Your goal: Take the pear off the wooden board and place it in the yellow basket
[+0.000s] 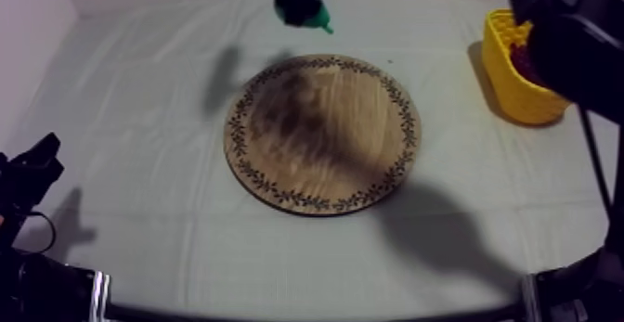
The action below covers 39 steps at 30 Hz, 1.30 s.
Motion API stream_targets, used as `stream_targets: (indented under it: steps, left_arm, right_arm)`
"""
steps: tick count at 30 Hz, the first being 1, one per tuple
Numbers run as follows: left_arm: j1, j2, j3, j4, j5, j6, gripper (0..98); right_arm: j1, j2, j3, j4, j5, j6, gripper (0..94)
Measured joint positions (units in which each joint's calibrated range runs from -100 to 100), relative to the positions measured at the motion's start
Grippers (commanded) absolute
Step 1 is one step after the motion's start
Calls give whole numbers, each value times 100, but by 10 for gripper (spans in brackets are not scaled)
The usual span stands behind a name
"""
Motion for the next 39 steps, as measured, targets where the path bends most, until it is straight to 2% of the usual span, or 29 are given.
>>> stream_targets:
  steps: [7, 15, 24, 32, 39]
  left_arm:
    - [0, 0, 0, 0, 0, 0, 1]
    - [0, 0, 0, 0, 0, 0, 1]
    - [0, 0, 0, 0, 0, 0, 1]
    - [0, 0, 0, 0, 0, 0, 1]
    - [0, 0, 0, 0, 0, 0, 1]
  right_arm:
    - [426, -1052, 814, 144, -284, -465, 433]
    - [1089, -1871, 1895, 393, -849, -1271, 428]
    - [1980, -2177, 2649, 712, -1725, -2187, 420]
    - [2604, -2250, 3166, 938, -2289, -2639, 424]
    - [2903, -2333, 4001, 976, -2473, -2691, 421]
